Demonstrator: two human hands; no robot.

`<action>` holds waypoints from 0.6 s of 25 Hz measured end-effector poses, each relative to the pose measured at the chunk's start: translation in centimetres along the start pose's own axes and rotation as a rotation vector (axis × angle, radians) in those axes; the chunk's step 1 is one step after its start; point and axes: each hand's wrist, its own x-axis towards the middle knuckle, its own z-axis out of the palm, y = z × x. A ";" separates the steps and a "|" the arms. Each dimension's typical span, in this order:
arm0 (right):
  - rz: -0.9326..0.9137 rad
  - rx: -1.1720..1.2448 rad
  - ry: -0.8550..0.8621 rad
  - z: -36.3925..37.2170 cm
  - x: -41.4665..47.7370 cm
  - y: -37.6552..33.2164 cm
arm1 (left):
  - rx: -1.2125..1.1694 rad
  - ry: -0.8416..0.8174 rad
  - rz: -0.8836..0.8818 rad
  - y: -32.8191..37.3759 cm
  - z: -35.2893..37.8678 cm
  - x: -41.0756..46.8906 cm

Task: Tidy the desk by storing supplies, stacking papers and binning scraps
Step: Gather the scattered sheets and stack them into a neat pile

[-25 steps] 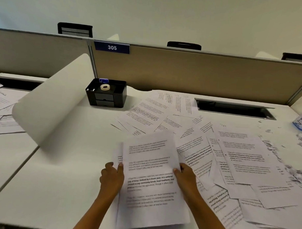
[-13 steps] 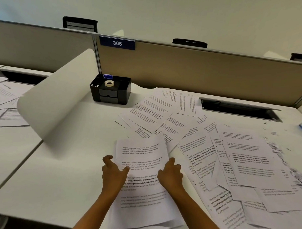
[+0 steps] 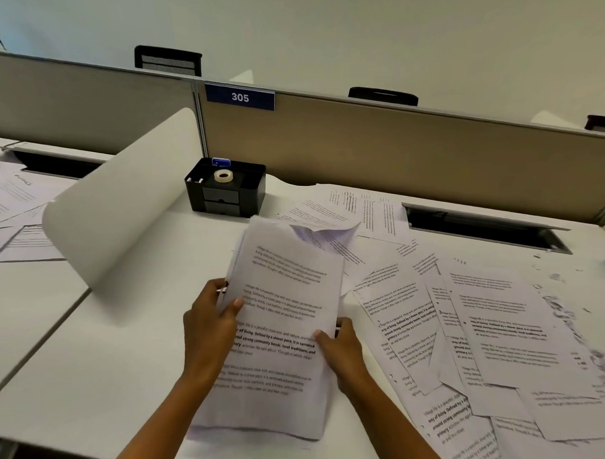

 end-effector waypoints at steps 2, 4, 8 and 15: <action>0.032 0.143 -0.071 -0.2 0.2 -0.6 | -0.027 -0.014 0.097 1.3 -0.6 0.6; 0.024 0.245 -0.132 -0.3 0.4 -1.0 | -0.048 -0.035 0.185 2.7 -1.2 1.0; -0.078 0.489 -0.300 -0.8 0.9 -1.9 | -0.026 0.002 0.362 4.4 -2.2 1.5; -0.361 0.301 -0.103 -0.3 -0.5 -4.9 | -0.063 0.131 0.320 3.7 -3.3 2.6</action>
